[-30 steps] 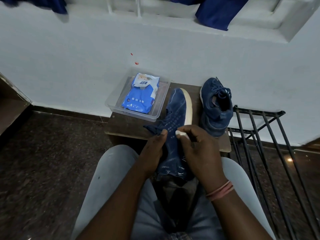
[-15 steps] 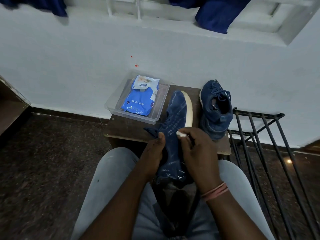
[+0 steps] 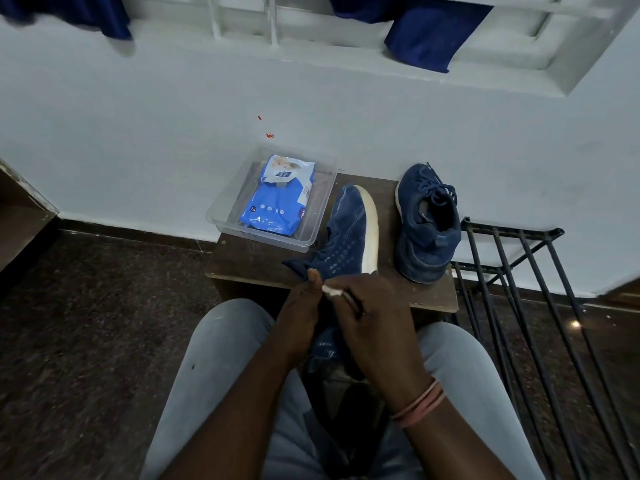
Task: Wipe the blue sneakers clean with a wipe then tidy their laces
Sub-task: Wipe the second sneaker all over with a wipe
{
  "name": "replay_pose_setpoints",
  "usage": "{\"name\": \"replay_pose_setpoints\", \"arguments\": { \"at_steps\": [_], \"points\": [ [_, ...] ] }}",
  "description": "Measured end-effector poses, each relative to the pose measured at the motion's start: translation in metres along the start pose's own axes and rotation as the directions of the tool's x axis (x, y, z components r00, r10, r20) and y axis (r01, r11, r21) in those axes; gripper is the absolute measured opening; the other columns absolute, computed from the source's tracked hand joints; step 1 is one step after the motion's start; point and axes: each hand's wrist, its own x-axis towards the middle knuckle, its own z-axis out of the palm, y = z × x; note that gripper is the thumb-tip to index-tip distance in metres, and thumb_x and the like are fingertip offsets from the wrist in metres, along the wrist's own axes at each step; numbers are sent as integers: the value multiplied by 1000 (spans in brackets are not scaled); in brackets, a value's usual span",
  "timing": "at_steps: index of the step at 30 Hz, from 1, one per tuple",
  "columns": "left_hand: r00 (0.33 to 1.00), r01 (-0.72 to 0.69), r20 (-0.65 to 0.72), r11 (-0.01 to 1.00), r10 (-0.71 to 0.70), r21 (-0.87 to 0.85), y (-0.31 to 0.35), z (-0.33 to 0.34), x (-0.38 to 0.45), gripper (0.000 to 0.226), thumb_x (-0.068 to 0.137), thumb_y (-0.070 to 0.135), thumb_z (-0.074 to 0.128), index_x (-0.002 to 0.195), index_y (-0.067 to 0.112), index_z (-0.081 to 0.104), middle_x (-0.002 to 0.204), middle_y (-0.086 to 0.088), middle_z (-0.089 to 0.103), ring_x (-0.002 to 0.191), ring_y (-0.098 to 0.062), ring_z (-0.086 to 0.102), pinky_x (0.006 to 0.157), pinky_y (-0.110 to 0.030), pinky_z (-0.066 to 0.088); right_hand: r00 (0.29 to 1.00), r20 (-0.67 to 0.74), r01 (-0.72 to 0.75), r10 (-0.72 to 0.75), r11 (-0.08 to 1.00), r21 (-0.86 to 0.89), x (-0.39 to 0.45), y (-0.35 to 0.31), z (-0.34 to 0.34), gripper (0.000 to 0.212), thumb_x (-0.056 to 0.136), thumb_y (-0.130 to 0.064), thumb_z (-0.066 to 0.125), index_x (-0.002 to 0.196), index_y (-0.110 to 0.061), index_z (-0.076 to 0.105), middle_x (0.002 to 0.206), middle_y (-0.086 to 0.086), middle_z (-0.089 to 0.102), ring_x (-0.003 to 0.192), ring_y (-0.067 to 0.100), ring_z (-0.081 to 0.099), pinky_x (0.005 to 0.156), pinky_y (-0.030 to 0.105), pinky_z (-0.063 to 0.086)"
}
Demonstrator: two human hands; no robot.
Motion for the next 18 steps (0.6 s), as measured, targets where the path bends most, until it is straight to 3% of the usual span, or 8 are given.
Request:
{"name": "replay_pose_setpoints", "arguments": {
  "at_steps": [4, 9, 13, 16, 18],
  "points": [
    [999, 26, -24, 1000, -26, 13, -2, 2, -2, 50, 95, 57, 46, 114, 19, 72, 122, -10, 74, 120, -27, 67, 108, -46, 48, 984, -127, -125, 127, 992, 22, 13, 27, -12, 12, 91, -8, 71, 96, -19, 75, 94, -7, 72, 89, 8, 64, 83, 36, 53],
    [997, 12, -70, 999, -15, -43, -2, -1, 2, 48, 99, 56, 49, 119, 18, 71, 126, -11, 72, 125, -33, 63, 107, -45, 47, 990, 139, -7, -5, 997, 83, -7, 10, -12, 14, 91, -12, 72, 101, -21, 76, 99, -13, 73, 94, 2, 65, 85, 28, 53],
    [998, -3, -70, 998, 7, 55, -1, 1, 0, 55, 93, 68, 54, 115, 22, 73, 126, -10, 72, 123, -29, 66, 111, -52, 45, 998, -4, -64, 64, 998, -12, 0, 26, -20, 14, 91, -9, 73, 101, -18, 76, 98, -8, 73, 93, 9, 65, 86, 34, 53],
    [996, -9, -89, 998, 15, 69, -2, -2, 4, 49, 93, 65, 51, 109, 24, 74, 117, -1, 77, 116, -23, 70, 110, -53, 47, 993, 114, 39, -39, 999, 3, -9, 10, -13, 18, 87, -5, 75, 99, -18, 77, 97, -7, 73, 92, 5, 63, 87, 22, 49],
    [995, -15, -95, 998, 21, 69, -1, -1, 4, 48, 96, 64, 48, 105, 25, 75, 113, 0, 78, 113, -22, 71, 110, -53, 47, 987, 149, 48, -53, 998, 35, -11, 13, -16, 18, 87, -6, 75, 100, -19, 78, 98, -9, 73, 92, 4, 64, 86, 22, 50]
  ]
}}
